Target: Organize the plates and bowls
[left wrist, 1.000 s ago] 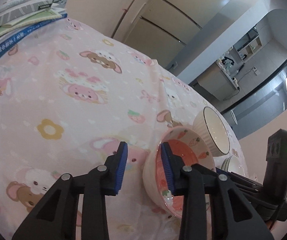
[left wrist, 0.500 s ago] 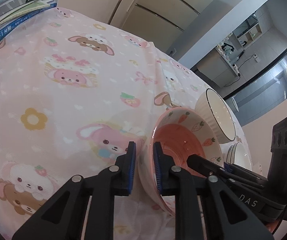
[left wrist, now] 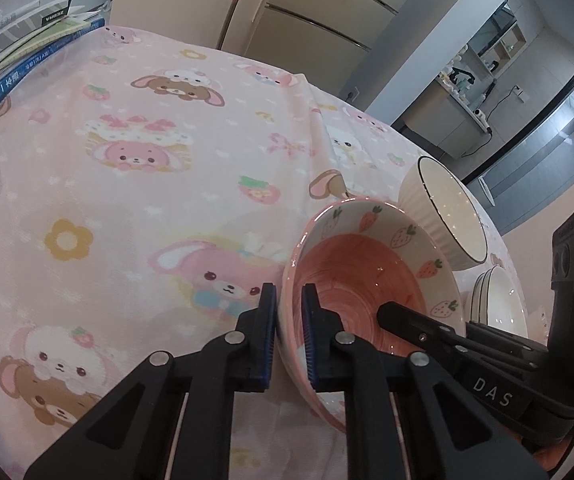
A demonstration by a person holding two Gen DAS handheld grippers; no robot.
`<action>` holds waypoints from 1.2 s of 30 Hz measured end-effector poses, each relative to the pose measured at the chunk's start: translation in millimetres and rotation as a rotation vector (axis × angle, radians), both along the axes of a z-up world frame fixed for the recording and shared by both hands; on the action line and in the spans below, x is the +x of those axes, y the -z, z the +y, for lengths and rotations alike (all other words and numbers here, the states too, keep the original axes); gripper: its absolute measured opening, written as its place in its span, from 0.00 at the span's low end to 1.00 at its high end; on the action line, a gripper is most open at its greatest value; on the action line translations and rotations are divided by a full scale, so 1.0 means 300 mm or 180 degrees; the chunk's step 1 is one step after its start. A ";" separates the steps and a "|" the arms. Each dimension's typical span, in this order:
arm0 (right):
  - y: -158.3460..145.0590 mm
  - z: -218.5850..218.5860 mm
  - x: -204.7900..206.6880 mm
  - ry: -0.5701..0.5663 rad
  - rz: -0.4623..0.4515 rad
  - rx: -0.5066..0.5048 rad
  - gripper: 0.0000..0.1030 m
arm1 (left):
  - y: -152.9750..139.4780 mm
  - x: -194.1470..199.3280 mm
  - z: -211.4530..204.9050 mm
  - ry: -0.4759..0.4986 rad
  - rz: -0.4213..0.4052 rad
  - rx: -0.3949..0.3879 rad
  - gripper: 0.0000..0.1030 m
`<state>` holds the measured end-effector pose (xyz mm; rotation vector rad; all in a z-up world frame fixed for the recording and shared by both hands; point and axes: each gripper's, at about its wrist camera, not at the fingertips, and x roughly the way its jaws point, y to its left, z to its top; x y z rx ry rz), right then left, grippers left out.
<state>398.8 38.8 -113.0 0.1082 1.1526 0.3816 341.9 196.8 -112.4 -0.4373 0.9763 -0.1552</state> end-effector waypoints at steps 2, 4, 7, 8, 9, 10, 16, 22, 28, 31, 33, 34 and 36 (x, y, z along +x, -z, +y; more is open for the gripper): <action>0.000 -0.006 -0.002 0.0024 0.0022 0.0038 0.11 | -0.003 -0.003 0.000 -0.0013 0.0007 0.0001 0.09; -0.005 -0.014 -0.007 0.0037 0.0004 0.0078 0.11 | -0.008 -0.003 0.000 -0.0009 -0.0003 0.0013 0.07; -0.018 -0.027 -0.018 0.0051 -0.0017 0.0102 0.10 | -0.018 -0.009 -0.004 0.0005 -0.0021 -0.0026 0.06; -0.022 -0.031 -0.022 0.0048 -0.0022 0.0105 0.10 | -0.023 -0.012 -0.007 0.0021 -0.0035 -0.0023 0.06; -0.026 -0.037 -0.026 0.0041 -0.0017 0.0113 0.10 | -0.030 -0.017 -0.011 0.0028 -0.0047 -0.0019 0.06; -0.030 -0.044 -0.030 0.0047 -0.0004 0.0131 0.10 | -0.040 -0.023 -0.018 0.0036 -0.0061 -0.0008 0.06; -0.087 -0.089 -0.089 0.0062 -0.0105 0.0124 0.10 | -0.111 -0.067 -0.070 0.0168 -0.0236 0.0103 0.06; -0.137 -0.138 -0.160 0.0006 -0.0141 0.0105 0.10 | -0.171 -0.117 -0.118 0.0232 -0.0184 0.0169 0.06; -0.119 -0.144 -0.215 -0.0031 -0.0091 0.0038 0.10 | -0.120 -0.163 -0.146 0.0254 0.0121 0.0286 0.06; -0.081 -0.140 -0.235 -0.0066 0.0013 0.0038 0.10 | -0.095 -0.197 -0.147 0.0256 0.0163 0.0314 0.06; -0.062 -0.136 -0.243 -0.0102 0.0083 0.0074 0.10 | -0.088 -0.213 -0.147 0.0236 0.0181 0.0356 0.06; -0.053 -0.137 -0.247 -0.0107 0.0116 0.0088 0.10 | -0.085 -0.217 -0.145 0.0227 0.0200 0.0347 0.06; -0.045 -0.138 -0.256 -0.0113 0.0128 0.0095 0.10 | -0.079 -0.219 -0.138 0.0202 0.0231 0.0307 0.06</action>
